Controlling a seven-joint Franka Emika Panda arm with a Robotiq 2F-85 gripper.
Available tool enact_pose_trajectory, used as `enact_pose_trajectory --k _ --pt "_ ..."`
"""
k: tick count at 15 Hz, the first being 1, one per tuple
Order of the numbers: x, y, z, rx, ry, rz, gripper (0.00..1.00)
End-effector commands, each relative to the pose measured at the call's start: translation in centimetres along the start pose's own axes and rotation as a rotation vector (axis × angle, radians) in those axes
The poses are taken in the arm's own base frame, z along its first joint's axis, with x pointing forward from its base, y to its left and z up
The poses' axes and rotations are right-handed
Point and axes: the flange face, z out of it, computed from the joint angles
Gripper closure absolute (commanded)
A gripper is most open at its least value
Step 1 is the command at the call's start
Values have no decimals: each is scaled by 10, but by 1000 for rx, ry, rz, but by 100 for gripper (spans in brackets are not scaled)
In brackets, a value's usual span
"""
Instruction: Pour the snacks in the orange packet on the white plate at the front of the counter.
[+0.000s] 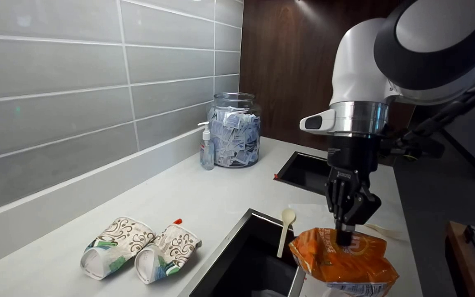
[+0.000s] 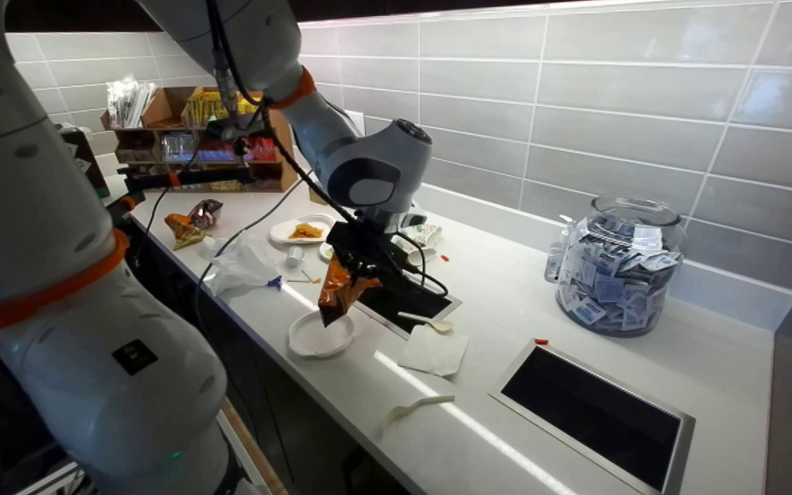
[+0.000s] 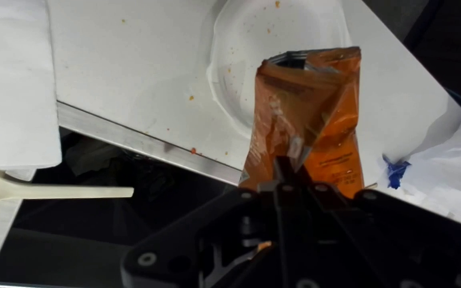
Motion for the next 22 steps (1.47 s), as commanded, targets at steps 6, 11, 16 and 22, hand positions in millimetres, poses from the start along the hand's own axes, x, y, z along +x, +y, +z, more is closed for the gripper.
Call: enact_pose_trajectory --k 6,11,16,22 --pt "-23 -14 16 112 73 -272 100" --pt "-33 -24 20 124 126 -408 100" --pt "-38 -35 13 136 237 -515 100" --pt "-45 -39 8 146 316 -569 100"
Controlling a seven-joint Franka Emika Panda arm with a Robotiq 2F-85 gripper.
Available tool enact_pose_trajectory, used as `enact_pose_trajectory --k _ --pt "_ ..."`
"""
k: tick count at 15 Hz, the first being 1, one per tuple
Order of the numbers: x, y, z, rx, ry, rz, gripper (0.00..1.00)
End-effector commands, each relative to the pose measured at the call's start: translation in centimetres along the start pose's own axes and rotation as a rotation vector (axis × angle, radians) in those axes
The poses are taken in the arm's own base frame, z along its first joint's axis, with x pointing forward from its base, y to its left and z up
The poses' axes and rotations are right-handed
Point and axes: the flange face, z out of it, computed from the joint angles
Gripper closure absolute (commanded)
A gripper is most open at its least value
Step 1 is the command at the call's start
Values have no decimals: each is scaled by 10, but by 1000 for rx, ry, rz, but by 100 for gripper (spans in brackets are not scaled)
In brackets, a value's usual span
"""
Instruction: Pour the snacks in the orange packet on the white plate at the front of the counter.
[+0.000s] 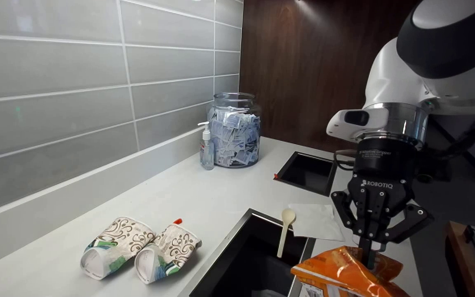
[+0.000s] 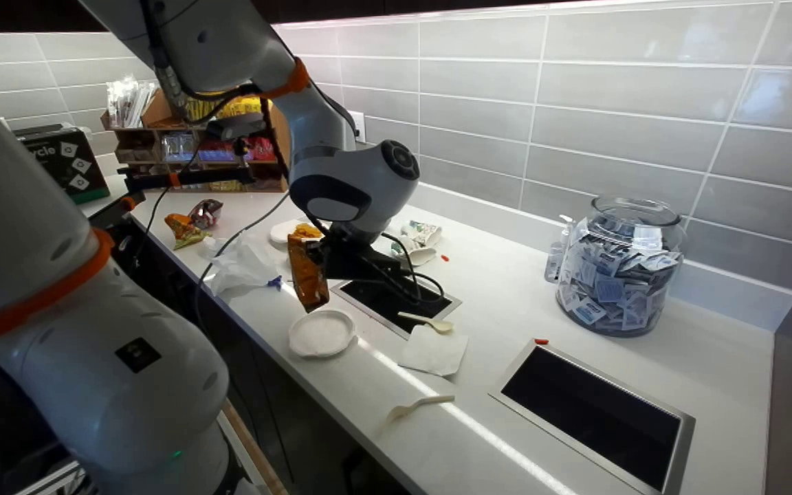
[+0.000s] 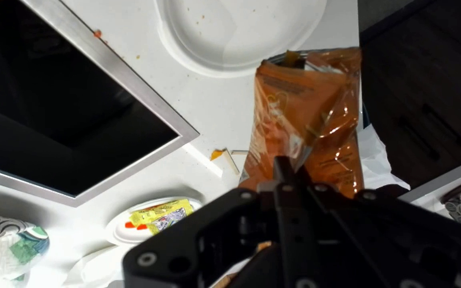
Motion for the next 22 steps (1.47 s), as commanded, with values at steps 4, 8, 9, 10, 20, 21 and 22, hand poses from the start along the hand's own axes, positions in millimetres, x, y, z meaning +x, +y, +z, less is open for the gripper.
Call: enact_pose_trajectory --k 4,8,9,10,20,21,22 --pt "1 -1 -4 -8 31 -29 99" --pt "2 -1 -4 -8 31 -30 99" --pt "2 -1 -4 -8 31 -30 100" --pt "4 -2 -7 3 63 -62 100" --pt "-11 -12 -60 -26 261 -275 100" --pt "-11 -10 -64 -24 281 -285 100" --pt "-6 2 -69 -13 287 -285 100"
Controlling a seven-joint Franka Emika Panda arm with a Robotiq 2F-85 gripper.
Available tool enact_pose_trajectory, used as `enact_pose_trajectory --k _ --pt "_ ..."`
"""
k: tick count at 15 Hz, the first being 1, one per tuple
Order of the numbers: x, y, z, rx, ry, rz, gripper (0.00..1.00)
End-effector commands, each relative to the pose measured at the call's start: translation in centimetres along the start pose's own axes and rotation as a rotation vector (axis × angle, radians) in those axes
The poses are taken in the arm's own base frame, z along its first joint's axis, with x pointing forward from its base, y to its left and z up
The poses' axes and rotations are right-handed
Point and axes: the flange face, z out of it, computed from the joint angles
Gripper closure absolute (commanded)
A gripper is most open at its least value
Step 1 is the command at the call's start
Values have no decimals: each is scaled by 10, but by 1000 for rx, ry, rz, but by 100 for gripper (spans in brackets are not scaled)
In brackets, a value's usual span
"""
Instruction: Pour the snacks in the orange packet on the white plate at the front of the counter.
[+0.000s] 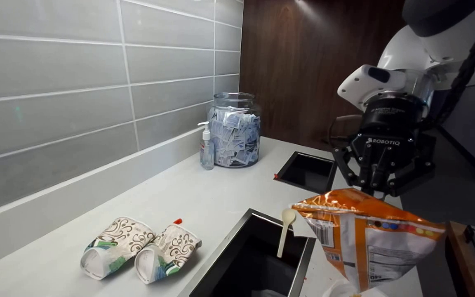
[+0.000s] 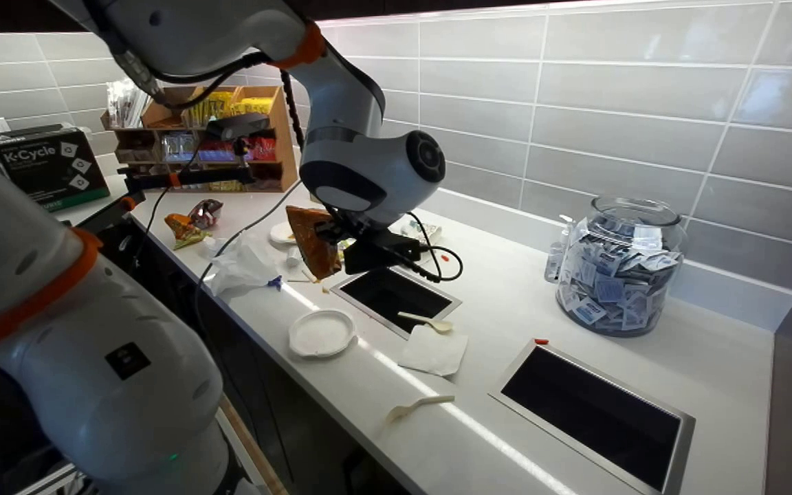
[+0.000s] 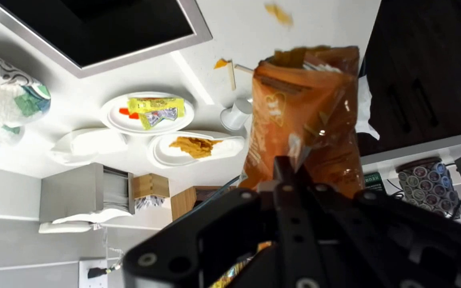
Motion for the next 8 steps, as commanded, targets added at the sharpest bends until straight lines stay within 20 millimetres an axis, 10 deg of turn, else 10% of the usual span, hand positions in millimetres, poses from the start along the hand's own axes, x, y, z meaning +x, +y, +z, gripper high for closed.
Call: enact_pose_trajectory --k 1,8 --pt "-5 0 -13 10 66 -25 100" --pt "-17 -2 -16 74 85 48 100"
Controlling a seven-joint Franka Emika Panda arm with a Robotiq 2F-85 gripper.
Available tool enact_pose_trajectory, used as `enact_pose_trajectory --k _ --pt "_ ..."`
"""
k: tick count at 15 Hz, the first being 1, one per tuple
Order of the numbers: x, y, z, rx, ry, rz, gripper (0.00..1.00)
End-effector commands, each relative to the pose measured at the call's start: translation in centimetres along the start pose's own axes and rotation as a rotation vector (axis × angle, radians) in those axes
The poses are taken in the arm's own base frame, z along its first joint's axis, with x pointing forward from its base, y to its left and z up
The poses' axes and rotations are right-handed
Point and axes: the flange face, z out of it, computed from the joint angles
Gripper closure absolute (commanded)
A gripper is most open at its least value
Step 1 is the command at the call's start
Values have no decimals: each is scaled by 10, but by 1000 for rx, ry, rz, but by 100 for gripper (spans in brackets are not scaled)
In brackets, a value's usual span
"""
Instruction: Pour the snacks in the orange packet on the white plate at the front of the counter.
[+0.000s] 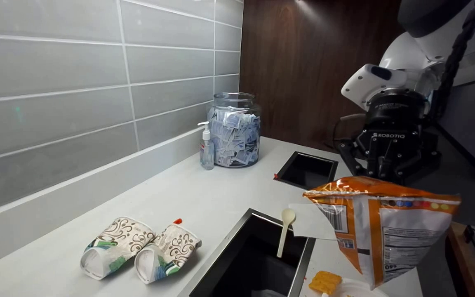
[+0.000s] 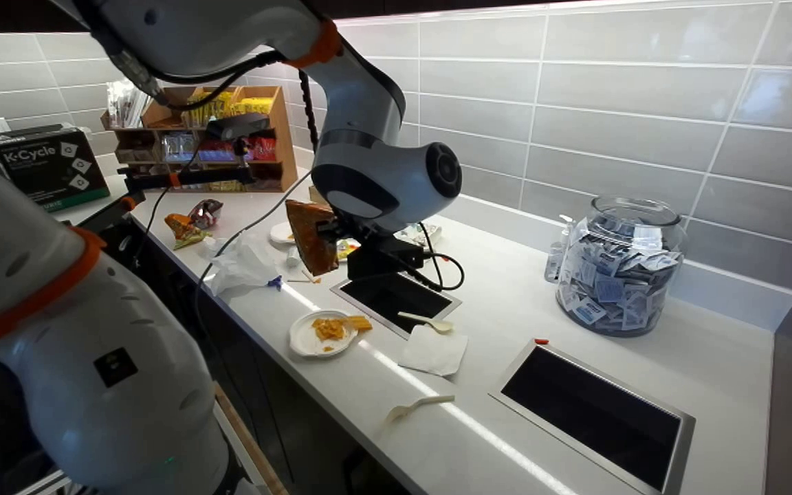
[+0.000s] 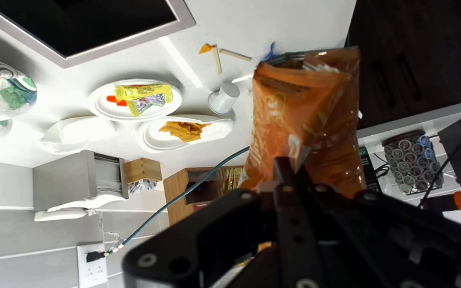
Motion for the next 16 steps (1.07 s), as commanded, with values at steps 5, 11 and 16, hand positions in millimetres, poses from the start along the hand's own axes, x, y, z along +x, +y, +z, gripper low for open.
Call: enact_pose_trajectory --k 5,11,16 --pt "-8 -3 -3 54 23 33 100" --pt "-7 -5 -1 67 1 40 100" --pt "-6 -6 3 75 -19 42 100"
